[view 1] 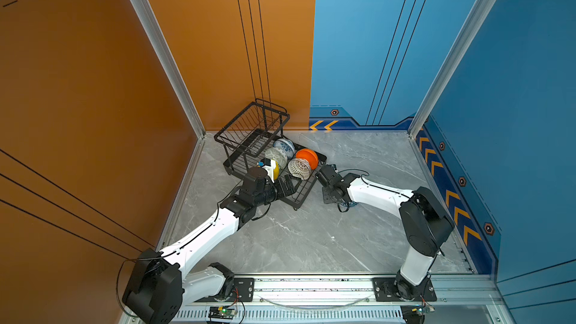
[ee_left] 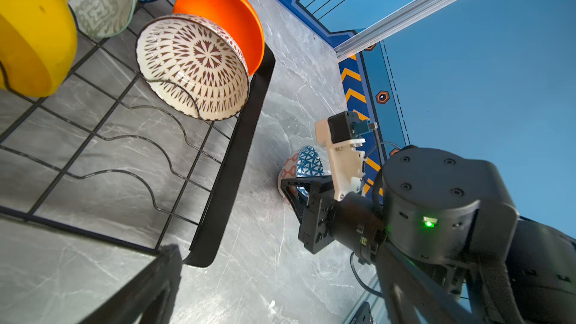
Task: Load the bowls into the dish rack
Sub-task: 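Lower the right gripper onto the blue triangle-patterned bowl's rim, then close the right gripper on the rim and lift the blue bowl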
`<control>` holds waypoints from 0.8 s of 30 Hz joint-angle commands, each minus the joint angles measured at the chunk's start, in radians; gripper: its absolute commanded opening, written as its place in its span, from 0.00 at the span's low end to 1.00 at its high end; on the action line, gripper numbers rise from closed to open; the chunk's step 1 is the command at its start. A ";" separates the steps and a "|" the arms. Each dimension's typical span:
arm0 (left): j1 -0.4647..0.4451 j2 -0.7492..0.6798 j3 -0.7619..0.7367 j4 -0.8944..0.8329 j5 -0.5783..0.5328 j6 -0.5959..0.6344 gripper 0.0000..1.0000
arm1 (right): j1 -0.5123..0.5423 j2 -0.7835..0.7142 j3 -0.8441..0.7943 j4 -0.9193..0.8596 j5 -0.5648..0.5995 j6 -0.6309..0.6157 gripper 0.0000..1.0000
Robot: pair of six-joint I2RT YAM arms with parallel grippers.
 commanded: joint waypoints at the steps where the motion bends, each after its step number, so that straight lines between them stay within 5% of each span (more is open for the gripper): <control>1: 0.010 -0.019 -0.024 -0.005 0.040 0.031 0.98 | -0.006 0.003 0.024 0.010 -0.020 -0.017 0.25; 15: -0.019 -0.014 -0.061 0.099 0.092 0.041 0.98 | -0.034 -0.246 -0.028 0.007 -0.009 -0.042 0.85; 20: -0.041 -0.020 -0.058 0.100 0.081 0.058 0.98 | -0.114 -0.381 -0.141 -0.005 0.020 -0.040 0.87; 24: -0.063 -0.013 -0.055 0.119 0.078 0.072 0.98 | -0.238 -0.413 -0.237 0.013 -0.122 -0.022 0.83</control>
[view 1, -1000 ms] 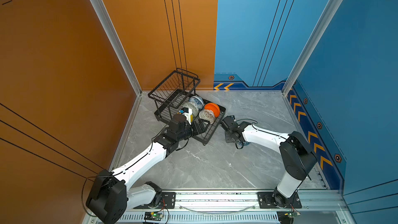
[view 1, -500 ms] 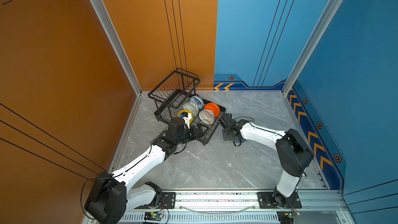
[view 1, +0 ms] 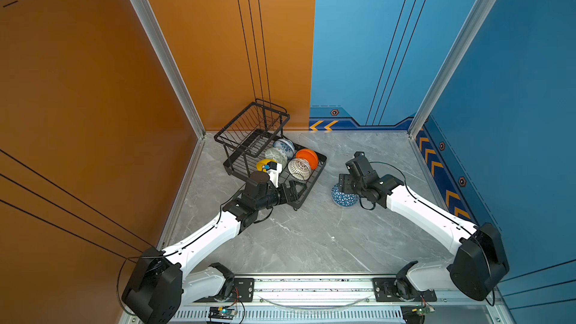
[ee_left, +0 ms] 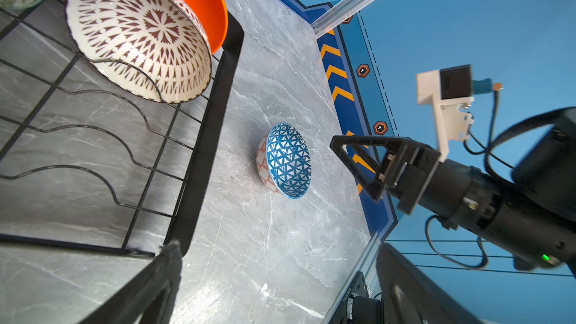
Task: Load the bowls into the dish rack
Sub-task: 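Close the right gripper on the rim and lift the blue bowl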
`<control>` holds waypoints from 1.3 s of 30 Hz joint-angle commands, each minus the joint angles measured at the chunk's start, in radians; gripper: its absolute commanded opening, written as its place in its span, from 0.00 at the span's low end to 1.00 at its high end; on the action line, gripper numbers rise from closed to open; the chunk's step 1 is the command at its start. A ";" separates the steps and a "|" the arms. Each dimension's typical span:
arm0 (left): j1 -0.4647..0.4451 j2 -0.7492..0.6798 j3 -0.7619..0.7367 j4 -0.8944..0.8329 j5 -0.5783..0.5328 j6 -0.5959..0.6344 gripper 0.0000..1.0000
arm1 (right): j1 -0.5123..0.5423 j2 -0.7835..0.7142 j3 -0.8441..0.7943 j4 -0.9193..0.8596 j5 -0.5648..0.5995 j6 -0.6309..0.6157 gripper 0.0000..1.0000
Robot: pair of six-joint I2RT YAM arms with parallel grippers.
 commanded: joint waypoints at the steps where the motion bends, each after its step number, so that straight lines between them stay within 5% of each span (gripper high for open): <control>1: -0.021 -0.008 -0.007 0.031 0.011 0.038 0.98 | -0.073 0.000 -0.088 -0.002 -0.109 0.013 0.82; 12: -0.071 0.052 0.022 0.050 0.006 0.043 0.98 | -0.186 0.094 -0.151 0.105 -0.279 0.029 0.66; 25: -0.055 0.064 0.022 0.049 -0.007 0.030 0.98 | -0.182 0.228 -0.111 0.165 -0.294 0.017 0.38; 39: 0.027 0.018 -0.012 0.013 0.001 0.004 0.98 | -0.088 0.228 -0.016 0.101 -0.039 -0.036 0.02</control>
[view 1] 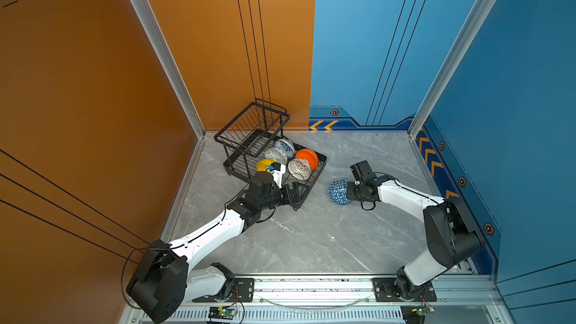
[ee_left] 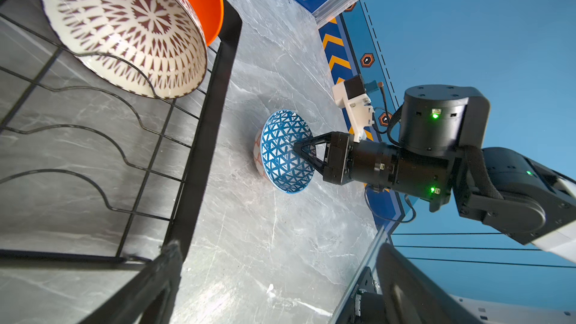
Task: Load the bowls into the dish rack
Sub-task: 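Close the right gripper on the rim and lift the blue bowl, then carry the blue bowl to the rack and lower it beside the lattice bowl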
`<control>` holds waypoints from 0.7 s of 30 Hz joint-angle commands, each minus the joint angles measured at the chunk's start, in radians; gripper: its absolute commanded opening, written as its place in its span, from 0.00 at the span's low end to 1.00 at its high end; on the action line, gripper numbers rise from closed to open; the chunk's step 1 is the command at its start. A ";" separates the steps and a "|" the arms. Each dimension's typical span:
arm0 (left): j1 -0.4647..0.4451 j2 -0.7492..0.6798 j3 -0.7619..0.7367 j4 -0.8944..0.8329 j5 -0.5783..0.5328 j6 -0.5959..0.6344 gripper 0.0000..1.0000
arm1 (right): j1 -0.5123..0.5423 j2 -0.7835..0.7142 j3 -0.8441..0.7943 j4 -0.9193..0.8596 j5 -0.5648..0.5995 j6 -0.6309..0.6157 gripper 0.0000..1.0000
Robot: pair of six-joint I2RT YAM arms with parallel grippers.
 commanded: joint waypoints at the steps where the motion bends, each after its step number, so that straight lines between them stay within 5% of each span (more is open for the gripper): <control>1: 0.031 -0.035 -0.021 -0.013 0.004 -0.021 0.98 | 0.044 -0.009 0.062 -0.047 0.154 -0.034 0.01; 11: 0.178 -0.153 -0.140 0.026 0.050 -0.159 0.98 | 0.356 -0.006 0.276 -0.095 0.768 -0.328 0.00; 21: 0.398 -0.182 -0.313 0.196 0.221 -0.329 0.98 | 0.561 0.134 0.332 0.407 1.015 -0.926 0.00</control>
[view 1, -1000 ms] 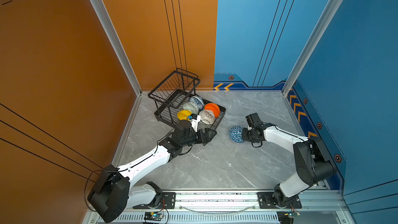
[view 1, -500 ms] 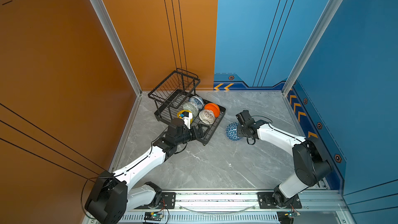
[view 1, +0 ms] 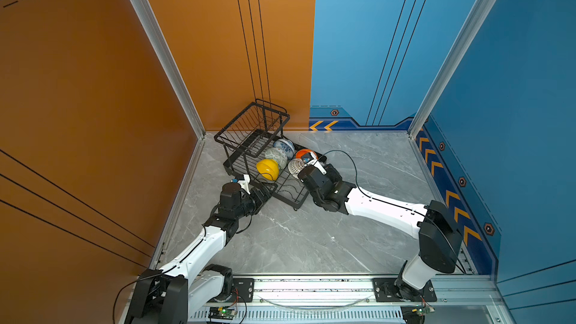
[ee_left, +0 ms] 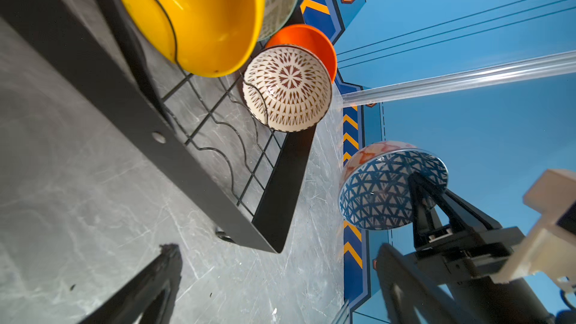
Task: Load the bowls into the dish rack
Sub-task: 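Carry the blue bowl to the rack and lower it beside the lattice bowl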
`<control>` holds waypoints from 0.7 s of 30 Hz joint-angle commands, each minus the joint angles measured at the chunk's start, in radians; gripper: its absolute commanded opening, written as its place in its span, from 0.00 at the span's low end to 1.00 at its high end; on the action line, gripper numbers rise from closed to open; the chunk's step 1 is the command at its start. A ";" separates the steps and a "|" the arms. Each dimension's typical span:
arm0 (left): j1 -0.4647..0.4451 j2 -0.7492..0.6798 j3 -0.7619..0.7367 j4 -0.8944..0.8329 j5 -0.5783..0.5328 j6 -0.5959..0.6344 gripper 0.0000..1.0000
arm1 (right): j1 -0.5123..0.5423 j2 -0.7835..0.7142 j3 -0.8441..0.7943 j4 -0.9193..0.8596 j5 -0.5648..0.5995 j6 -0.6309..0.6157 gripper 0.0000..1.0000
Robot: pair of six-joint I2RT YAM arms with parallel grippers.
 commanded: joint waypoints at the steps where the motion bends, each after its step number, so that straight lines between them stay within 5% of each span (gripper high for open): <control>1: 0.058 -0.016 -0.038 0.086 0.105 -0.075 0.98 | 0.027 0.066 0.039 0.274 0.131 -0.299 0.00; 8: 0.193 -0.021 -0.081 0.092 0.186 -0.104 0.98 | 0.044 0.221 0.143 0.361 0.094 -0.434 0.00; 21: 0.221 0.105 -0.043 0.167 0.227 -0.121 0.98 | 0.026 0.362 0.204 0.459 0.030 -0.543 0.00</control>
